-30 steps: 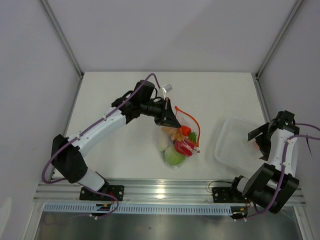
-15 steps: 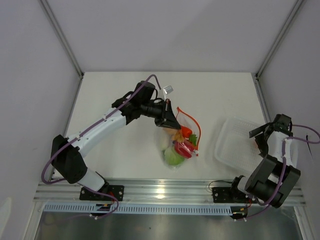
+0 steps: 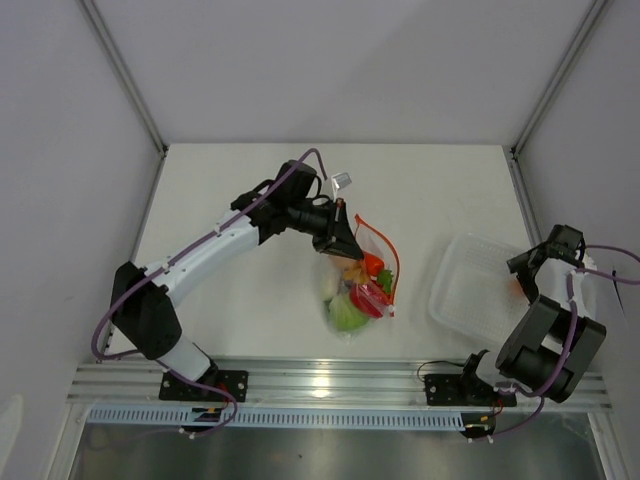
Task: Place the food in the zip-top bag and seal the zipper
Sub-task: Pick up the fake vegetable from the bin.
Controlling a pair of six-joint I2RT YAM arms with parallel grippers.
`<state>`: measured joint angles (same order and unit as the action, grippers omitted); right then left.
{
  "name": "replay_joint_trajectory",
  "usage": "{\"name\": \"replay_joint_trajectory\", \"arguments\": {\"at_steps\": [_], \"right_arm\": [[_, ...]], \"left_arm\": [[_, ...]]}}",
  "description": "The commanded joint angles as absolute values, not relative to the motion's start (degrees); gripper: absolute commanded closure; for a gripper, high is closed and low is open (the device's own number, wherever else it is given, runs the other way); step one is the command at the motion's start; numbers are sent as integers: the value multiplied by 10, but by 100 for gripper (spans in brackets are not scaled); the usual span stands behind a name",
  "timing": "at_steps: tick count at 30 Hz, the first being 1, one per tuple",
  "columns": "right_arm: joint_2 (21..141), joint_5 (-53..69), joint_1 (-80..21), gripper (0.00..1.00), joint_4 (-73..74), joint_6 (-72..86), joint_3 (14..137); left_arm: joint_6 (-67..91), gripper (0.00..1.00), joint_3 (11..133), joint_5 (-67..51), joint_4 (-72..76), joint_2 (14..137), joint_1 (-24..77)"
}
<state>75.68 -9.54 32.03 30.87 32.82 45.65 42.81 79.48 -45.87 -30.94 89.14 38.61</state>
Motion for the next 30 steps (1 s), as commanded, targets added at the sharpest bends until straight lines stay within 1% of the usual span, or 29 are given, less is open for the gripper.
{"name": "replay_joint_trajectory", "arguments": {"at_steps": [1, 2, 3, 8, 13, 15, 19, 22, 26, 28, 29, 30], "right_arm": [[785, -123, 323, 10, 272, 323, 463], [793, -120, 323, 10, 270, 323, 464], [801, -117, 323, 13, 264, 323, 463], [825, -119, 320, 13, 235, 322, 439], [832, -127, 319, 19, 217, 313, 430], [838, -130, 319, 23, 212, 309, 429], [834, -139, 316, 24, 206, 301, 425], [825, -149, 294, 25, 201, 293, 426], [841, -192, 274, 25, 217, 283, 443], [855, -203, 254, 21, 224, 279, 455], [858, -229, 243, 19, 228, 277, 459], [860, -240, 232, 13, 229, 273, 461]], "left_arm": [[415, 99, 820, -483, -304, 909, 390], [415, 99, 821, -483, -305, 910, 389], [414, 99, 824, -483, -305, 912, 390], [413, 99, 830, -480, -308, 915, 389], [414, 99, 834, -480, -308, 917, 390], [414, 99, 837, -481, -309, 918, 389], [415, 99, 840, -482, -310, 918, 389], [416, 99, 839, -481, -309, 918, 389], [417, 100, 840, -483, -308, 918, 389], [416, 99, 839, -483, -309, 917, 390], [416, 99, 839, -483, -310, 917, 389], [415, 99, 838, -484, -311, 917, 390]]}}
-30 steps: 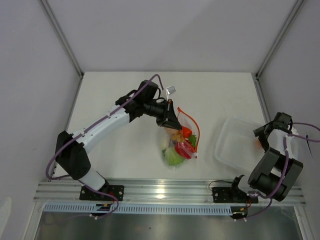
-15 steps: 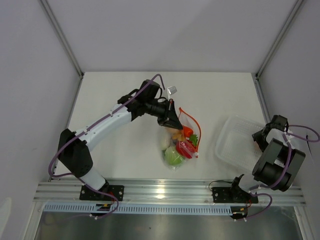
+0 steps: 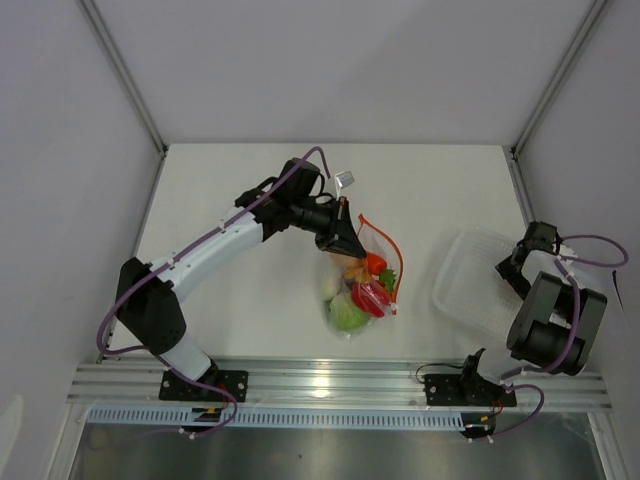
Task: Place the food in the zip-top bag and seal the zipper
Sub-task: Pick up the fake vegetable from the bin.
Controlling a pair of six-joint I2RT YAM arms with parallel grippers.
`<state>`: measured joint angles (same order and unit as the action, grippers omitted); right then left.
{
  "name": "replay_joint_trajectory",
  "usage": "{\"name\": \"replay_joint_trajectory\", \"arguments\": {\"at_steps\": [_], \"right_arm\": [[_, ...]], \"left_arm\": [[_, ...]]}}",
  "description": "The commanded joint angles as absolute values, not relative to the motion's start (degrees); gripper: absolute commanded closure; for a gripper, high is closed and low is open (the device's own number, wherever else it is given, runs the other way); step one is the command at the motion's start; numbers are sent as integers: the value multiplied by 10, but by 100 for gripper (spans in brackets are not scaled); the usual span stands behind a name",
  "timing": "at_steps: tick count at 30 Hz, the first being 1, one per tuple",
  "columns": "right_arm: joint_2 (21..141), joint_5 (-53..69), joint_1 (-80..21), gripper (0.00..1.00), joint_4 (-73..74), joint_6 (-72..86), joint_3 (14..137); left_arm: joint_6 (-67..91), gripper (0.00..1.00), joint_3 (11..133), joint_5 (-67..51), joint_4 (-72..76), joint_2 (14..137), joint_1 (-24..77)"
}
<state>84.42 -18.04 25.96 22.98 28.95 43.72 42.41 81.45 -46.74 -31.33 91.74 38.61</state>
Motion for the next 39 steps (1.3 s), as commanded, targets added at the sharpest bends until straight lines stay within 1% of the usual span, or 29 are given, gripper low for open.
{"name": "replay_joint_trajectory", "arguments": {"at_steps": [1, 2, 5, 11, 15, 21, 24, 25, 26, 30, 39], "right_arm": [[863, -250, 215, 11, 232, 272, 464], [869, -264, 207, 9, 235, 273, 468], [881, -306, 189, 6, 249, 272, 482], [907, -339, 164, 7, 269, 271, 509], [890, -361, 130, 6, 272, 276, 498], [890, -378, 133, 6, 283, 271, 511], [887, -373, 129, 6, 271, 243, 507], [881, -370, 128, 1, 263, 233, 503], [875, -359, 127, 1, 253, 207, 494], [836, -344, 128, 1, 179, 144, 444], [860, -287, 163, 1, 171, 128, 466]], "left_arm": [[415, 100, 838, -487, -312, 919, 390], [414, 99, 837, -488, -313, 919, 389], [413, 99, 837, -490, -314, 919, 389], [410, 99, 842, -495, -315, 923, 389], [410, 99, 838, -497, -310, 925, 389], [409, 99, 835, -501, -309, 925, 390], [407, 99, 835, -503, -309, 925, 389], [406, 99, 838, -504, -311, 926, 389], [406, 100, 838, -504, -311, 926, 389], [405, 99, 836, -504, -311, 927, 389], [404, 99, 851, -509, -320, 936, 389]]}}
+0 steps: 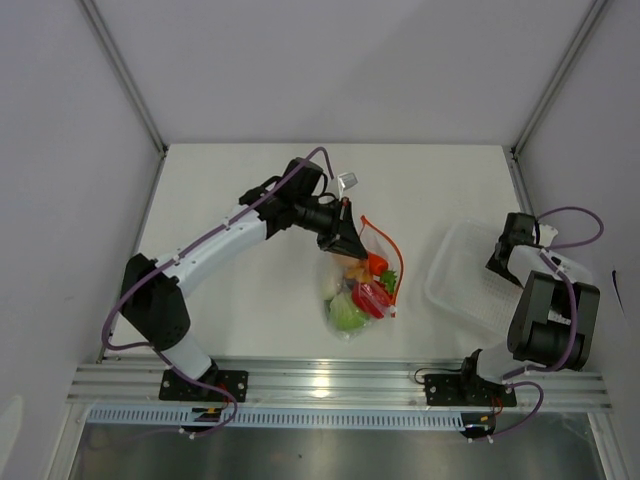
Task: Place the food in the zip-top bag and seal the zipper
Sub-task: Pick up the fake vegetable from the bin.
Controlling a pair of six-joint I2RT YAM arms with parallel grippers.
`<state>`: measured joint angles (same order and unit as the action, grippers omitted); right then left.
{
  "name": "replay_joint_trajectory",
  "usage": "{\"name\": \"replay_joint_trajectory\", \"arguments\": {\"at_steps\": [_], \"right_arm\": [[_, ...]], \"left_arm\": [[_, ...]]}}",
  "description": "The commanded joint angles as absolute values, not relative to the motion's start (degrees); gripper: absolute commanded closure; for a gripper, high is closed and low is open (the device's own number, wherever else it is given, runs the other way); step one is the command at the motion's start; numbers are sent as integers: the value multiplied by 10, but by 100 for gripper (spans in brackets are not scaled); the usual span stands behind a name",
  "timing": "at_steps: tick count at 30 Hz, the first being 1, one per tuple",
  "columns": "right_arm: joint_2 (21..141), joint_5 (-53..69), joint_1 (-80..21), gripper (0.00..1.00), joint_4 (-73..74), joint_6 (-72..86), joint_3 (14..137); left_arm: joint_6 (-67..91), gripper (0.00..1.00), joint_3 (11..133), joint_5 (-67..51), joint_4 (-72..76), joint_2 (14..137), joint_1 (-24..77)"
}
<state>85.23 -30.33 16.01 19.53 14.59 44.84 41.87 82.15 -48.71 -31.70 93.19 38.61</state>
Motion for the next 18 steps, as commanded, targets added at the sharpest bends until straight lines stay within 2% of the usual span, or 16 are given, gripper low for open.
{"name": "replay_joint_trajectory", "arguments": {"at_steps": [1, 9, 18], "right_arm": [[860, -280, 165, 1, 168, 128, 467], [868, -260, 192, 7, 155, 120, 472], [863, -297, 198, 9, 144, 121, 466]], "left_arm": [[403, 100, 856, -509, -323, 940, 389], [398, 100, 867, -506, -337, 950, 390], [397, 99, 867, -506, -339, 954, 390]]}}
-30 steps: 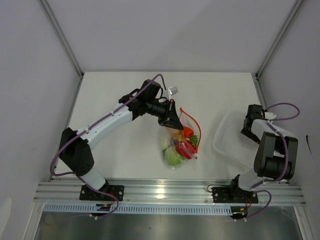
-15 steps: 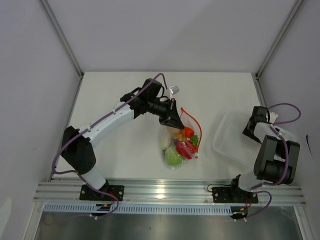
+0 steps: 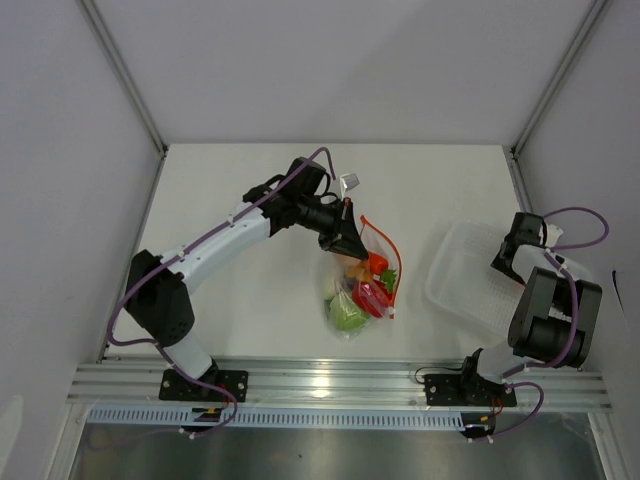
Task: Place the food in the zip-top bag and seal the zipper
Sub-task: Pick up the fake vegetable from the bin.
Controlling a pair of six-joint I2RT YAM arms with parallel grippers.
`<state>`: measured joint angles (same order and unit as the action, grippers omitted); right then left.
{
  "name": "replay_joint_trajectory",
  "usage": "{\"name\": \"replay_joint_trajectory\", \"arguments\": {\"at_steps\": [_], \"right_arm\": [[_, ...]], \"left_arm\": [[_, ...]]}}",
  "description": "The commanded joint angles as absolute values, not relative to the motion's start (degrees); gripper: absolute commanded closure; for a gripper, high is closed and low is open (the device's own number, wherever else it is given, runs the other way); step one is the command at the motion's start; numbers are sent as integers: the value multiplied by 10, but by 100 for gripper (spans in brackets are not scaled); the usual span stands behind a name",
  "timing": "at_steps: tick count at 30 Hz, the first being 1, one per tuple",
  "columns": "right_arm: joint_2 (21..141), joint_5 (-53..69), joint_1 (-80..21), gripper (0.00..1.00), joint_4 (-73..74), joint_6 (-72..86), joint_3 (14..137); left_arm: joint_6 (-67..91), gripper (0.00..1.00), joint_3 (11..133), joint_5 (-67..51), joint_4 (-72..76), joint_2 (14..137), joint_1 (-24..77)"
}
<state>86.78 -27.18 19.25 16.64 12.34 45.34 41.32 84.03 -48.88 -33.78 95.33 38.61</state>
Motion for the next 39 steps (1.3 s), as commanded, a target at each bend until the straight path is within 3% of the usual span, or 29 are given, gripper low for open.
{"name": "replay_joint_trajectory", "arguments": {"at_steps": [1, 26, 39], "right_arm": [[861, -299, 199, 9, 142, 121, 465], [893, -265, 227, 28, 144, 121, 469], [886, -250, 226, 62, 143, 117, 463]], "left_arm": [[397, 99, 867, -506, -340, 953, 389], [391, 100, 871, -505, -351, 951, 389], [388, 99, 867, -507, -353, 949, 389]]}}
